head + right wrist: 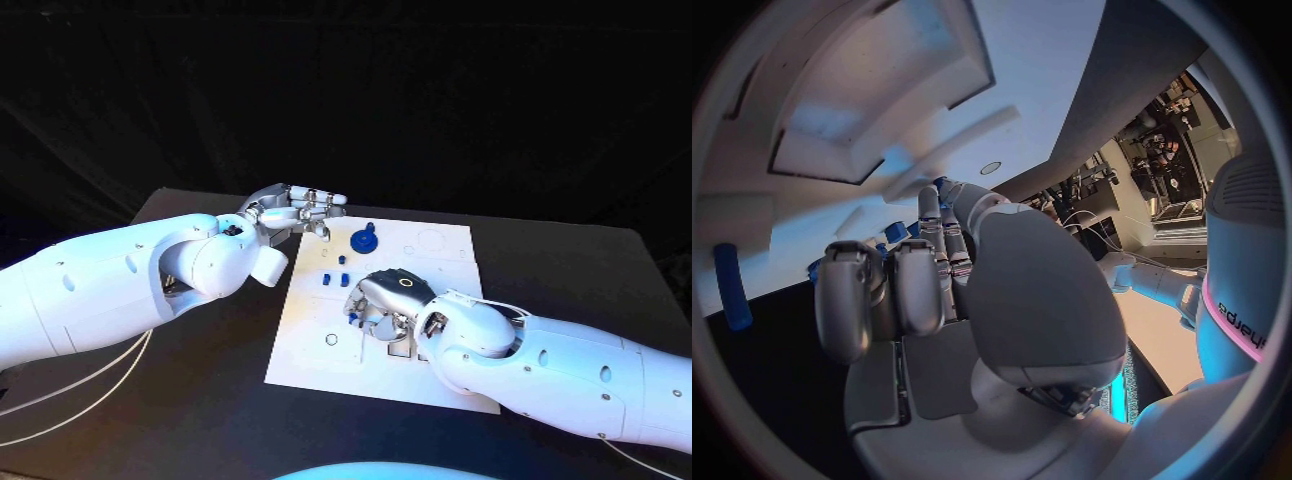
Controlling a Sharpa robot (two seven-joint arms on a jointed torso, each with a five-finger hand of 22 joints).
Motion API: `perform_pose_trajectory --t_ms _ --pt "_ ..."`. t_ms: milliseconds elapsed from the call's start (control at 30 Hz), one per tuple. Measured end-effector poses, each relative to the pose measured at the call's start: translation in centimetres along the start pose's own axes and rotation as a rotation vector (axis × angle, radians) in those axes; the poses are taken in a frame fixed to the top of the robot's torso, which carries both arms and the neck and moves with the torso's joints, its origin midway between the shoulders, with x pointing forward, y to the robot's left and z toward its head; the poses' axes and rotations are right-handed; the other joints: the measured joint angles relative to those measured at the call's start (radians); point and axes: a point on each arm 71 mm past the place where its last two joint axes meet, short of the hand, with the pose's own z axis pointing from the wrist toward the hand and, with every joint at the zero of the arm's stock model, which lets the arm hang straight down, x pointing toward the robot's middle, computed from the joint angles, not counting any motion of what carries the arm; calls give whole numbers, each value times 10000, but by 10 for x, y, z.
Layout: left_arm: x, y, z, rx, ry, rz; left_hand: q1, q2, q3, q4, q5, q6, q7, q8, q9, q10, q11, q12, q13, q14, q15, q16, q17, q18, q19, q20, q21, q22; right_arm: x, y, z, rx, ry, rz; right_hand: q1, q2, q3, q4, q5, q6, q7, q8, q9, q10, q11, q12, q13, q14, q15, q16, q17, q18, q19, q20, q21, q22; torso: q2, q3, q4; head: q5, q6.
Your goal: Assemble the parts on the task board
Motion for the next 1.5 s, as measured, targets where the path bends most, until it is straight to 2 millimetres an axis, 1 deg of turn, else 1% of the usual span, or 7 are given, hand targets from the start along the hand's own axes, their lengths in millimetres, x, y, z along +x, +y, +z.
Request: perform_pose_trajectory --t_ms 333,467,633,1000,1133,1367,1500 --pt "0 0 0 -27 1 0 0 0 0 0 0 0 0 0 0 0 0 0 -1 0 0 0 0 0 0 0 0 0 1 2 1 18 309 -181 -502 -145 -93 9 119 -20 -17 -6 22 1 0 -168 -17 0 0 0 -31 0 0 0 0 8 -7 0 -3 8 6" --pt "0 0 0 -41 1 0 0 0 0 0 0 0 0 0 0 0 0 0 -1 0 0 0 0 0 0 0 0 0 1 2 0 28 343 -224 -760 -251 -172 30 119 -234 127 -178 -16 -236 154 -347 -58 -6 6 0 -57 1 0 0 -60 8 -7 0 -7 3 24" --pt "-1 0 0 -64 -2 1 0 0 0 0 0 0 0 0 0 0 0 0 -2 0 0 0 1 0 0 0 1 1 1 1 -1 26 318 -247 -1068 -461 -461 59 173 -786 355 -410 -162 -927 375 -647 -248 -15 240 -176 -387 3 -2 149 -628 7 -8 0 -11 -6 38" --pt "-2 1 0 -113 -26 6 0 0 0 0 0 0 0 0 0 0 0 0 -3 0 0 0 -3 0 0 0 1 1 -1 -3 -12 157 64 -213 -1117 -511 -707 -11 198 -978 375 -410 -232 -1290 499 -633 -259 0 255 -350 -674 2 -107 253 -1020 6 -9 5 -12 -36 114" --pt "-3 1 0 -130 -39 9 0 0 0 1 0 0 0 0 0 0 0 0 -3 0 0 0 -8 1 0 0 1 1 -9 -6 -22 222 -165 -171 -1170 -458 -743 -47 251 -978 375 -409 -231 -1289 499 -589 -249 0 255 -350 -713 3 -107 253 -1022 6 -10 2 -21 -75 148" --pt "-4 1 -1 -153 -56 13 0 0 1 1 0 0 0 0 0 0 0 0 -3 0 0 0 -7 0 0 0 1 2 -39 -24 -42 631 -672 -361 -1170 -458 -813 -53 273 -978 375 -409 -237 -1298 489 -467 -236 0 255 -350 -694 2 -107 252 -1022 5 -13 0 -23 -185 210" --pt "-5 2 -1 -170 -65 17 0 0 1 1 0 0 0 0 0 0 0 0 -4 0 0 0 -8 -1 0 0 1 2 -62 -44 -52 1170 -864 -558 -1224 -513 -1202 -22 184 -1170 183 -409 -311 -1570 367 -401 -236 0 254 -391 -761 2 -110 250 -1125 4 -21 -6 -23 -289 258"
